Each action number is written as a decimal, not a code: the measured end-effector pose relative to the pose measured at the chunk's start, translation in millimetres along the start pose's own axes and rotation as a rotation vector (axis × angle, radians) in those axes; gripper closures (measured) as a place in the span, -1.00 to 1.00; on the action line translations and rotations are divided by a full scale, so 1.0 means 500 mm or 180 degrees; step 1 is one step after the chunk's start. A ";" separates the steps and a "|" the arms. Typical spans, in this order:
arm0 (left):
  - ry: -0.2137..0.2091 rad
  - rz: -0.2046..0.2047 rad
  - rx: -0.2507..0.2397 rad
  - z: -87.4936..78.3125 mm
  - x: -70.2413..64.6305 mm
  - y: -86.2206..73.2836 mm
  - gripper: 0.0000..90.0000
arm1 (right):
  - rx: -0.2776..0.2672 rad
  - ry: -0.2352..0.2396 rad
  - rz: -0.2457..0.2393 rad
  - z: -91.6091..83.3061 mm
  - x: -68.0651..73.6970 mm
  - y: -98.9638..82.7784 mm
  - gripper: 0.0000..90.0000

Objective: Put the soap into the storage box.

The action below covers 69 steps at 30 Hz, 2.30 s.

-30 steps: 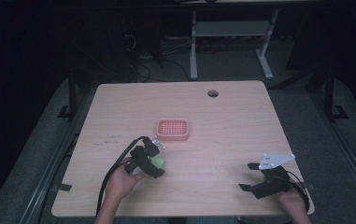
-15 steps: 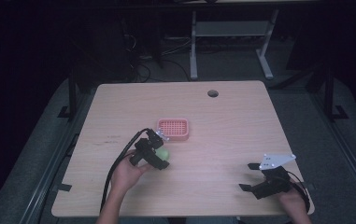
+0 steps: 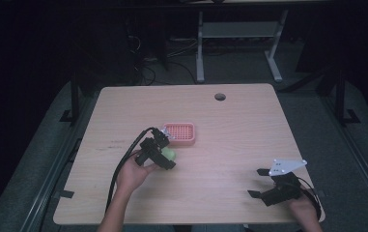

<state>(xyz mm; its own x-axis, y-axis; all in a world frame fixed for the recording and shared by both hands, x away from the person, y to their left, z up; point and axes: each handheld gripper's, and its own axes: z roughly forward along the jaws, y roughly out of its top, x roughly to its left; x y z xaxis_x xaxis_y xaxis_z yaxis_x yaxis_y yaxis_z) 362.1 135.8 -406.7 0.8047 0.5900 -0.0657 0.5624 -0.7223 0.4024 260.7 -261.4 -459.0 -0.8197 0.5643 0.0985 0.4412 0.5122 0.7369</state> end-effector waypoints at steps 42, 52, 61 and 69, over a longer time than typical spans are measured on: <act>0.0032 0.0021 -0.0040 -0.024 0.033 0.091 -0.41 | -0.0014 -0.0009 -0.0006 -0.002 -0.002 -0.004 -0.69; 0.0036 0.0036 -0.0040 -0.021 0.042 0.116 -0.41 | -0.0008 -0.0010 -0.0007 -0.002 -0.003 -0.004 -0.69; 0.0038 -0.0001 -0.0079 -0.024 0.056 0.125 -0.41 | -0.0011 -0.0005 -0.0020 -0.003 -0.003 -0.004 -0.69; 0.0052 -0.0027 -0.0065 -0.022 0.060 0.124 -0.41 | -0.0014 -0.0017 -0.0014 -0.004 0.000 -0.003 -0.69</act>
<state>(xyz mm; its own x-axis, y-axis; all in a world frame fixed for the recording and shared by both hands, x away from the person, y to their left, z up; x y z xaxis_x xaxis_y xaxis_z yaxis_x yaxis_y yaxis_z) 418.9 112.5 -373.4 0.7966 0.6021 -0.0543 0.5651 -0.7097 0.4206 259.2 -263.3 -458.6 -0.8196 0.5655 0.0918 0.4360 0.5118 0.7403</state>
